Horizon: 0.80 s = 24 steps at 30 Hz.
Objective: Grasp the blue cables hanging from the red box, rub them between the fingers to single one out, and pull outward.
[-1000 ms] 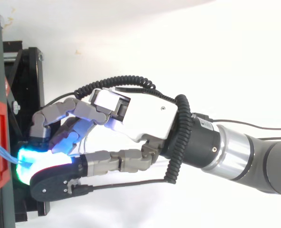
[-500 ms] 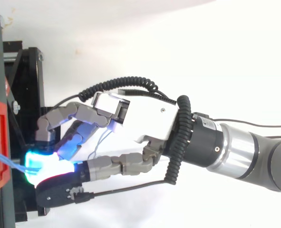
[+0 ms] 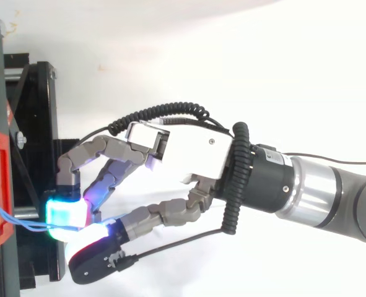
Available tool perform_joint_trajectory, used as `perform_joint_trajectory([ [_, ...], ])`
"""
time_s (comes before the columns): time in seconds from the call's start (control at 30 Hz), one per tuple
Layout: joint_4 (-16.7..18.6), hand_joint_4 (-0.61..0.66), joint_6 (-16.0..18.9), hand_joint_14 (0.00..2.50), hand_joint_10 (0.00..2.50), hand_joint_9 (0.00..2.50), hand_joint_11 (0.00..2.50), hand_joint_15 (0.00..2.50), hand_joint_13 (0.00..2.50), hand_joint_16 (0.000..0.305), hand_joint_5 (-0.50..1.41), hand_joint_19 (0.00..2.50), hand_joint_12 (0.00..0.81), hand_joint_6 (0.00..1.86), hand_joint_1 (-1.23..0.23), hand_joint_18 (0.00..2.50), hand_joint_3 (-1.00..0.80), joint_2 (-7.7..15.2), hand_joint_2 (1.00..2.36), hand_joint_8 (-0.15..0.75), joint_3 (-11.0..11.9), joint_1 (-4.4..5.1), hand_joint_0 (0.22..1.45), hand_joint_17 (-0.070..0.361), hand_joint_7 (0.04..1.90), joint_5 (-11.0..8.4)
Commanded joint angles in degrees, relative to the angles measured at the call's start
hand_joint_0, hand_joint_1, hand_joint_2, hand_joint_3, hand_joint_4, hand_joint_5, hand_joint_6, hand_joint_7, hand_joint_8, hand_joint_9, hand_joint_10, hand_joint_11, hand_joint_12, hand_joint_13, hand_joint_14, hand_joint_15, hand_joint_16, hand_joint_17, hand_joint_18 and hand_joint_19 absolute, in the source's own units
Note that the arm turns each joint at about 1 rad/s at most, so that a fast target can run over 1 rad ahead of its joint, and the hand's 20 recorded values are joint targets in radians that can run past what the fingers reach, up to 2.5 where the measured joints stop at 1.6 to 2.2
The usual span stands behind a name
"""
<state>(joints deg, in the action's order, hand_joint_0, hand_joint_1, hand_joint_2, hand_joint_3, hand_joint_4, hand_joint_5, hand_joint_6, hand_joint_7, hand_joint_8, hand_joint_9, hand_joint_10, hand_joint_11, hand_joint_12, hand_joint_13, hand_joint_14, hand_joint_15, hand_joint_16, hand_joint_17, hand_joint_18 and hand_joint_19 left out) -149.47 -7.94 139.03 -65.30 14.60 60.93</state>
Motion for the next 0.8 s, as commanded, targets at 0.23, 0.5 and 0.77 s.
perform_joint_trajectory([
  [0.23, -2.05, 0.07, 0.20, 0.02, 0.02, 1.21, 0.77, 0.65, 1.04, 0.049, -0.09, 0.56, 0.373, 0.89, -0.71, 0.91, -0.50, -0.77, 1.00, 0.274, 0.00, -0.28, 0.43, 0.109, 1.04, 0.51],
  [0.5, -2.23, 0.05, 0.20, 0.02, 0.02, 1.22, 0.76, 0.64, 1.04, 0.049, -0.08, 0.58, 0.369, 0.88, -0.57, 0.91, -0.50, -0.86, 1.00, 0.273, 0.00, -0.37, 0.44, 0.110, 1.09, 0.69],
  [0.77, -5.92, 0.05, 0.20, 0.03, 0.02, 1.15, 0.80, 0.69, 1.00, 0.041, -0.11, 0.65, 0.336, 0.89, -0.72, 0.84, -0.33, -2.09, 1.01, 0.247, 0.00, -0.72, 0.59, 0.092, 1.15, 1.83],
])
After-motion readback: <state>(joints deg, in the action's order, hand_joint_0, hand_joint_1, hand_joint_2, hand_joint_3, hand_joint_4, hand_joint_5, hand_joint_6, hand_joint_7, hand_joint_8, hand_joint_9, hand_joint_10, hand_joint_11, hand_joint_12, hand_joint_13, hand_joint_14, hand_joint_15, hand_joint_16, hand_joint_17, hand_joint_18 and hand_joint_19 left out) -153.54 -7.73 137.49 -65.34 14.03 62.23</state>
